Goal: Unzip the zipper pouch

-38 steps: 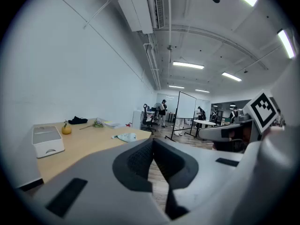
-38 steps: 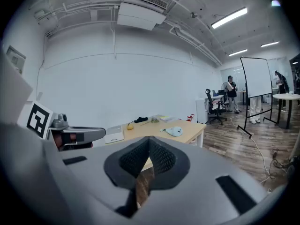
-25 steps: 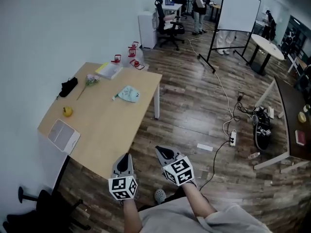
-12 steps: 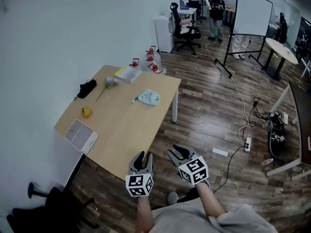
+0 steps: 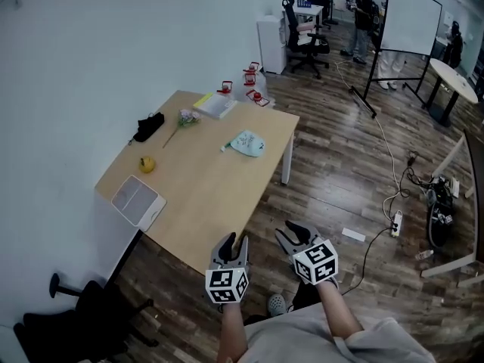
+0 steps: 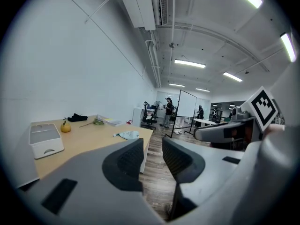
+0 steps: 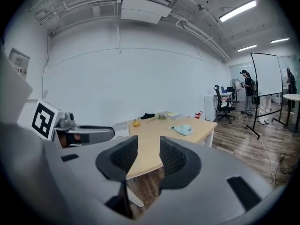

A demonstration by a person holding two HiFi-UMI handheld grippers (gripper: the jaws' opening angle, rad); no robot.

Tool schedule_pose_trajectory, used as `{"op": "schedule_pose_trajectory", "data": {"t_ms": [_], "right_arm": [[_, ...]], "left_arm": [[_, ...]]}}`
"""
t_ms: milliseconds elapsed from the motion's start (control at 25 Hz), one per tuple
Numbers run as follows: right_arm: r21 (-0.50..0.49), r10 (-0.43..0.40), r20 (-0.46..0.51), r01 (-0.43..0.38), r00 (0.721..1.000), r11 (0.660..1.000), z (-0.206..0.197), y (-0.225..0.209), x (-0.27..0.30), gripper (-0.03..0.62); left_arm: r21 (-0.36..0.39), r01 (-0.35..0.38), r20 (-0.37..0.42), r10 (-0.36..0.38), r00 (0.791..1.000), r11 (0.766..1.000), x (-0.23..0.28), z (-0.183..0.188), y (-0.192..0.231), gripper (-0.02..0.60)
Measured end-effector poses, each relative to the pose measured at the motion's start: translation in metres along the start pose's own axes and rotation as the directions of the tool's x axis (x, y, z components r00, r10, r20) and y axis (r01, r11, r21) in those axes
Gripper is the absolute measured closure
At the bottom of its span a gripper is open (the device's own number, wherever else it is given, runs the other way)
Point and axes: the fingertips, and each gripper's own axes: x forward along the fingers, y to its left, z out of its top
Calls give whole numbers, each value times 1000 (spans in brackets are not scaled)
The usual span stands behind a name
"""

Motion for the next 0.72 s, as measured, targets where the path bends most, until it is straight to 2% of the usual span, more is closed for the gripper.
{"op": "schedule_pose_trajectory", "data": {"t_ms": [320, 720], "right_arm": [[16, 5, 4, -5, 1000, 1000, 9, -33, 19, 440], [26, 19, -13, -19, 1000, 999, 36, -134, 64, 434]], "left_arm": [[-12, -35, -15, 35, 999, 999, 30, 3, 8, 451], [-17, -59, -18, 58, 998, 998, 131, 24, 5, 451]]}}
